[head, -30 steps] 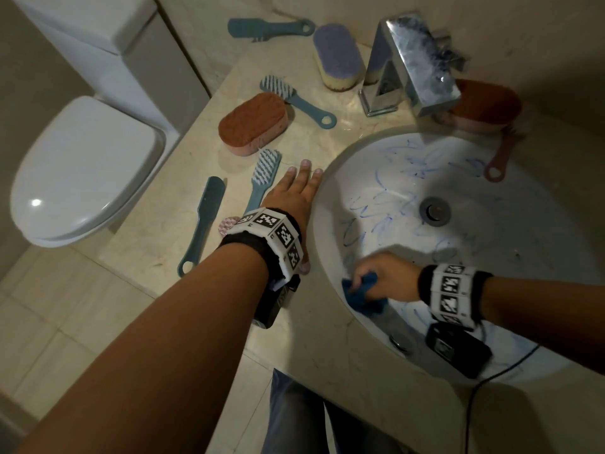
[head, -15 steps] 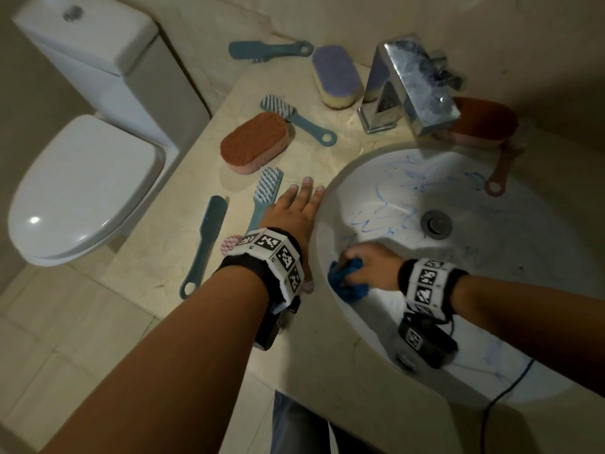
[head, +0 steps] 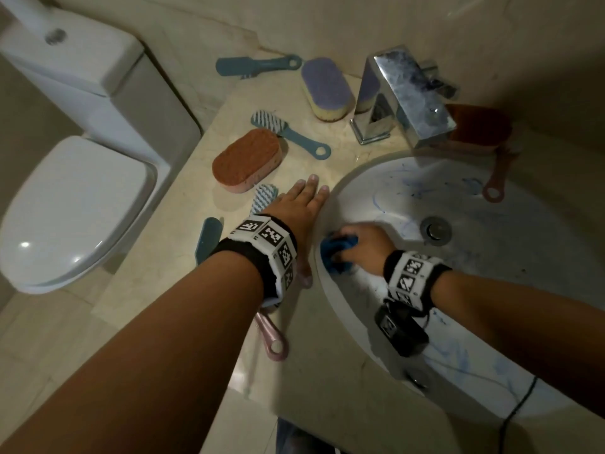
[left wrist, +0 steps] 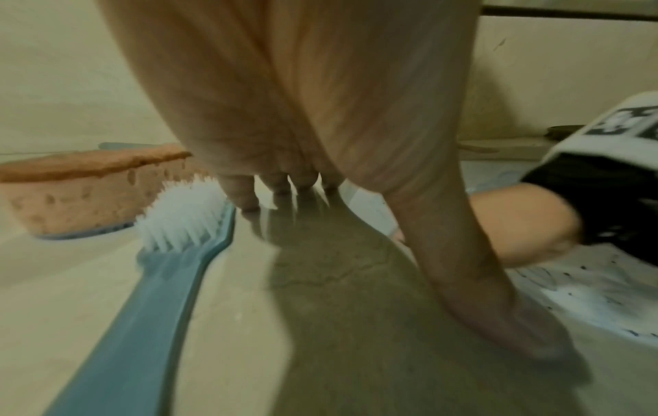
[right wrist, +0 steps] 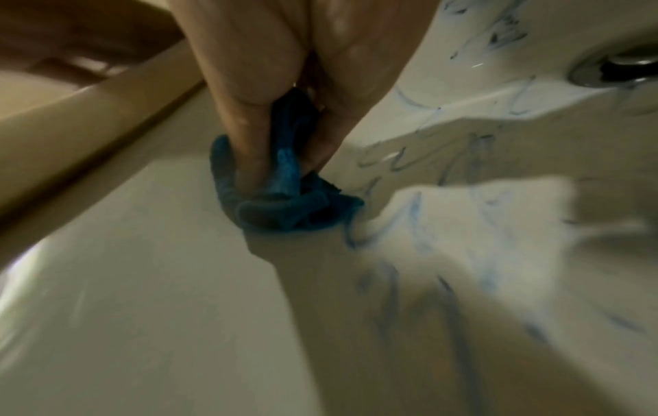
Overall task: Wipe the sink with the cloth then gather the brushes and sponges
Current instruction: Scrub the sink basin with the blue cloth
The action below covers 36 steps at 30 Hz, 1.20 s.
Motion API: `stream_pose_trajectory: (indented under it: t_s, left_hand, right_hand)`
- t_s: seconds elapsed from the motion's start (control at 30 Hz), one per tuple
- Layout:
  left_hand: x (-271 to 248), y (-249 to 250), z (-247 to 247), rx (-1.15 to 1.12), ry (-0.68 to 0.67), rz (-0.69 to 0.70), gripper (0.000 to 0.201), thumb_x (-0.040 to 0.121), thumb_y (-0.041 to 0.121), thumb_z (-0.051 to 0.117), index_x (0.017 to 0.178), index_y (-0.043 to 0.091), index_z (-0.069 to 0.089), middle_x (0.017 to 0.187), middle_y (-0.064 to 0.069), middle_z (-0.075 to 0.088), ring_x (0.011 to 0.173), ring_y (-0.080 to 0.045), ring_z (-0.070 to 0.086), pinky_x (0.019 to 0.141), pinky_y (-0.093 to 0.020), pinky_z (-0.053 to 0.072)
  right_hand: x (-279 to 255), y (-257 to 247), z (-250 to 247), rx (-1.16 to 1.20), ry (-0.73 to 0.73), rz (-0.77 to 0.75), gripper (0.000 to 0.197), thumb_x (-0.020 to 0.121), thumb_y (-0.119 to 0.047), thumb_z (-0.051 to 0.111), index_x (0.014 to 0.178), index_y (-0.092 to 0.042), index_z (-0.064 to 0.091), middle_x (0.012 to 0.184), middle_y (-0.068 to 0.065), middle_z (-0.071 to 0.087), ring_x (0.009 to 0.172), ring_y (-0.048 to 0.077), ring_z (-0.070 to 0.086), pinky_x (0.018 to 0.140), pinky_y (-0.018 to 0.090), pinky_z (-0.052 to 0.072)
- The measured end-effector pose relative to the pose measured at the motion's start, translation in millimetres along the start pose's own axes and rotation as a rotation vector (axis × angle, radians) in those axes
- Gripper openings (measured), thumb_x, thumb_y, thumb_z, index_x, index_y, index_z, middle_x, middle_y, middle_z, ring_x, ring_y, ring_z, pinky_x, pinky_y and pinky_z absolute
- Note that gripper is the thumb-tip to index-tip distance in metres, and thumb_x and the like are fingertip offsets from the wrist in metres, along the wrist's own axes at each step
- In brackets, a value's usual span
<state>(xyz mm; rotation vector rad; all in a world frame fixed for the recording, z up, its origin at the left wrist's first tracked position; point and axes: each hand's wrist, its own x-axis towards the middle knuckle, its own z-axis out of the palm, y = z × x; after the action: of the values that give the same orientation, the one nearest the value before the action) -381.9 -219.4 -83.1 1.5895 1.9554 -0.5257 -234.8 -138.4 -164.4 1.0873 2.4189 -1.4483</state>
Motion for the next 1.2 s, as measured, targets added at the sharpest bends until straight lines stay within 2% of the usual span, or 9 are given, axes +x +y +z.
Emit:
stream_pose_trajectory:
  t_s: [0.13,0.23,0.33,0.5,0.57,0.7,0.87,1.07,1.2]
  left_hand:
    - [7.7,-3.1,-9.6,0.015,0.012,0.015,0.154,0.044,0.049,0.090,0.148,0.015,-0.018,0.156,-0.009,-0.024,0.146,-0.027,-0.012,0.121,-0.044,0.007]
    - [13.4,-4.9,-17.0,-0.017,0.017,0.022,0.156,0.040,0.047,0.091,0.148,0.017,-0.017,0.156,-0.008,-0.024,0.146,-0.028,-0.013,0.120,-0.047,0.009]
    - [17.3,-3.5,-18.6,-0.038,-0.005,0.007,0.159,0.038,0.044,0.093,0.147,0.019,-0.020,0.154,-0.005,-0.028,0.145,-0.027,-0.018,0.119,-0.047,0.006]
    - [19.1,3.7,-26.3,-0.073,-0.040,-0.034,0.152,0.046,0.034,0.092,0.147,0.021,-0.021,0.154,-0.003,-0.029,0.145,-0.026,-0.017,0.118,-0.046,0.007]
    - [19.2,4.9,-27.0,-0.078,-0.036,-0.041,0.152,0.047,0.033,0.092,0.147,0.021,-0.022,0.154,-0.003,-0.030,0.145,-0.026,-0.018,0.118,-0.046,0.007]
    - [20.1,4.0,-26.4,-0.076,-0.045,-0.033,0.156,0.043,0.036,0.093,0.147,0.021,-0.023,0.154,-0.003,-0.030,0.145,-0.027,-0.018,0.117,-0.047,0.006]
    - [19.0,1.4,-24.9,-0.097,-0.033,-0.023,0.158,0.041,0.036,0.094,0.147,0.021,-0.022,0.154,-0.002,-0.030,0.145,-0.026,-0.019,0.118,-0.046,0.005]
    - [19.5,0.9,-23.3,-0.069,-0.025,-0.019,0.160,0.039,0.041,0.093,0.146,0.021,-0.024,0.154,-0.003,-0.031,0.145,-0.027,-0.019,0.118,-0.048,0.005]
    - [18.4,0.9,-23.5,-0.079,-0.013,-0.011,0.160,0.038,0.039,0.094,0.147,0.020,-0.022,0.154,-0.004,-0.030,0.145,-0.028,-0.019,0.117,-0.049,0.006]
  right_hand:
    - [18.6,-5.2,-4.3,0.224,0.249,0.093,0.027,0.074,-0.005,0.075,0.099,-0.006,0.068,0.093,0.004,0.063,0.090,0.016,0.057,0.077,0.019,0.042]
    - [0.2,-3.8,5.0,0.220,0.086,0.100,0.030,0.074,-0.012,0.077,0.102,-0.012,0.068,0.095,0.001,0.065,0.090,0.015,0.059,0.075,0.021,0.043]
    - [2.8,-1.0,4.4,0.179,0.033,0.082,0.021,0.073,-0.008,0.076,0.089,-0.018,0.066,0.090,0.001,0.064,0.087,0.014,0.058,0.074,0.023,0.045]
    - [48.7,7.1,-20.4,0.395,0.448,0.151,0.026,0.073,-0.003,0.074,0.072,-0.023,0.058,0.090,0.003,0.058,0.085,0.016,0.054,0.079,0.029,0.045]
    - [47.4,6.6,-14.8,0.427,0.478,0.160,0.023,0.074,-0.004,0.074,0.076,-0.021,0.058,0.092,0.003,0.057,0.088,0.018,0.055,0.083,0.031,0.046]
    - [35.8,7.2,3.8,0.404,0.329,0.102,0.024,0.073,0.001,0.073,0.084,-0.018,0.062,0.091,0.007,0.063,0.090,0.024,0.061,0.085,0.037,0.051]
    - [60.1,12.8,-38.1,0.638,0.734,0.252,0.020,0.076,-0.007,0.074,0.086,-0.011,0.057,0.091,0.004,0.057,0.086,0.020,0.056,0.076,0.028,0.047]
    - [48.5,-1.9,-17.7,0.521,0.539,0.148,0.024,0.074,-0.004,0.074,0.077,-0.020,0.057,0.077,-0.012,0.052,0.084,0.014,0.051,0.076,0.024,0.042]
    - [54.9,10.8,-53.7,0.662,0.785,0.289,0.018,0.079,-0.007,0.071,0.091,-0.011,0.058,0.095,0.006,0.062,0.088,0.019,0.057,0.076,0.025,0.044]
